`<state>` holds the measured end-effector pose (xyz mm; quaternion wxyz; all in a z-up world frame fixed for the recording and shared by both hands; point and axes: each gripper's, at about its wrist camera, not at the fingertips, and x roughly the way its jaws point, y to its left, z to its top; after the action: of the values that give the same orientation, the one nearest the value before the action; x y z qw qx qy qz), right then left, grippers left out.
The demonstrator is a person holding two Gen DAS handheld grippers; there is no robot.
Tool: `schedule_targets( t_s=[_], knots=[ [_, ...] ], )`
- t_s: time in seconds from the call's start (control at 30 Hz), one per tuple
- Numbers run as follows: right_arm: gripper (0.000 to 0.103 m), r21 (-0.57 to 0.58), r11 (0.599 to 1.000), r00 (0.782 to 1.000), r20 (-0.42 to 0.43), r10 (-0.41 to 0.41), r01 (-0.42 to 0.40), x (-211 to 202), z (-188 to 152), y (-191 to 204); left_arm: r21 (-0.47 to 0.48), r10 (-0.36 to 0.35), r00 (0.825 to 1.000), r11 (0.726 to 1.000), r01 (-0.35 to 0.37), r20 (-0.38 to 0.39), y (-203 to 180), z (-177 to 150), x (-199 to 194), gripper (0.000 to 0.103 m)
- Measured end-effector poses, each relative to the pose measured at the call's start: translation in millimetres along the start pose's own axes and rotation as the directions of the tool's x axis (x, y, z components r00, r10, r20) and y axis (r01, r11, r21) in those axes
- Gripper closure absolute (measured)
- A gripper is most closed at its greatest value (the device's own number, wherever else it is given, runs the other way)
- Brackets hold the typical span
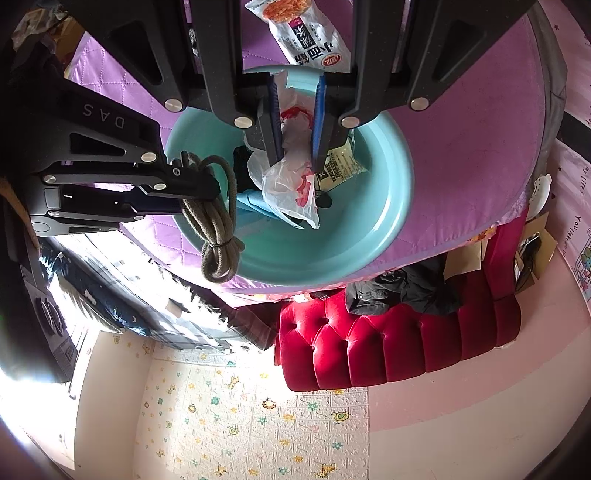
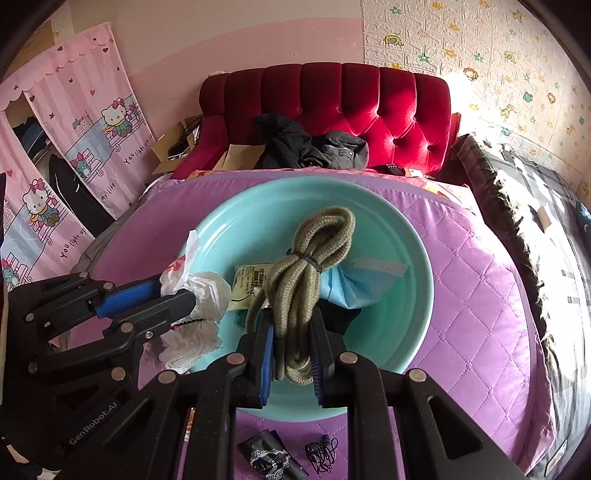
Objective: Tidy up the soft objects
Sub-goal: 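Carry the rope and white bag over the teal basin, then open both tools to drop the rope and bag into the basin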
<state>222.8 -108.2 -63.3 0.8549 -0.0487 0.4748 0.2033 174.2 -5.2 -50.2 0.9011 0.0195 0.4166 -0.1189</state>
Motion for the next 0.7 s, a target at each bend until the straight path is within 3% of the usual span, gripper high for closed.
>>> schedule_targets(
  t_s=[0.57,0.7],
  knots=[
    [0.084,0.076,0.997,0.998,-0.064,0.012,-0.007,62,17,-15,-0.060,0.001,0.995,0.998,-0.007,-0.098,19,4,70,0.087],
    [0.084,0.092,0.996,0.997,-0.073,0.017,-0.010,68,16,-18,-0.035,0.001,0.993,0.999,-0.005,-0.116,16,2,80,0.087]
  ],
)
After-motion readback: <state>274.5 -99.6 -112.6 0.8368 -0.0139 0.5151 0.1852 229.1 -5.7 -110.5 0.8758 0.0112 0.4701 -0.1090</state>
